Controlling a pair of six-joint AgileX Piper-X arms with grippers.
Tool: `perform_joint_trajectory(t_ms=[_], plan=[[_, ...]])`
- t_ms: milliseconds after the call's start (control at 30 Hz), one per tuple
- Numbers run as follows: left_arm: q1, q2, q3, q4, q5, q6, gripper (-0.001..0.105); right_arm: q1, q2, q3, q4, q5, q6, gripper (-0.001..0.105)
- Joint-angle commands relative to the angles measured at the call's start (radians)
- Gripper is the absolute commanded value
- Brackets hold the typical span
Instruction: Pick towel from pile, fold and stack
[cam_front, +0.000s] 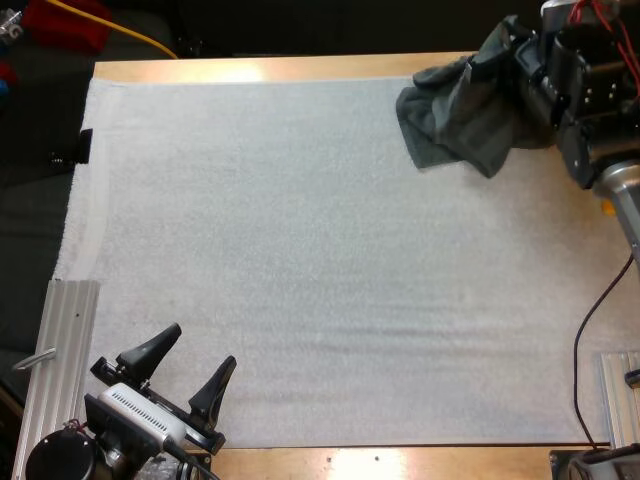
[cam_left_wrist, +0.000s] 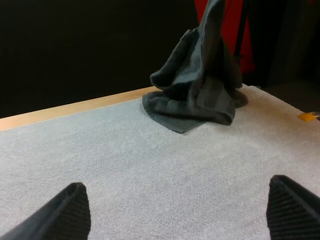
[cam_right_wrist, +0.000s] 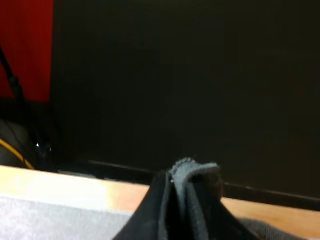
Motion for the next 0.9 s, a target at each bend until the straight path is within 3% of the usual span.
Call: perform_joint_trajectory(t_ms=[0,633,867], plan=[[0.000,-0.132,-0.007,-0.018,0.007,-0.009,0.070,0.001,-0.005,-0.023,-0.010,0.000,-0.019,0.001],[0.000,-0.132,-0.007,-0.018,0.028,-0.009,0.070,-0.001,-0.005,-0.190,-0.001,0.048,-0.042,0.001],[0.000,-0.132,-0.007,-0.018,0.028,-0.009,0.070,-0.001,-0.011,-0.253,0.091,0.048,-0.063,0.001]])
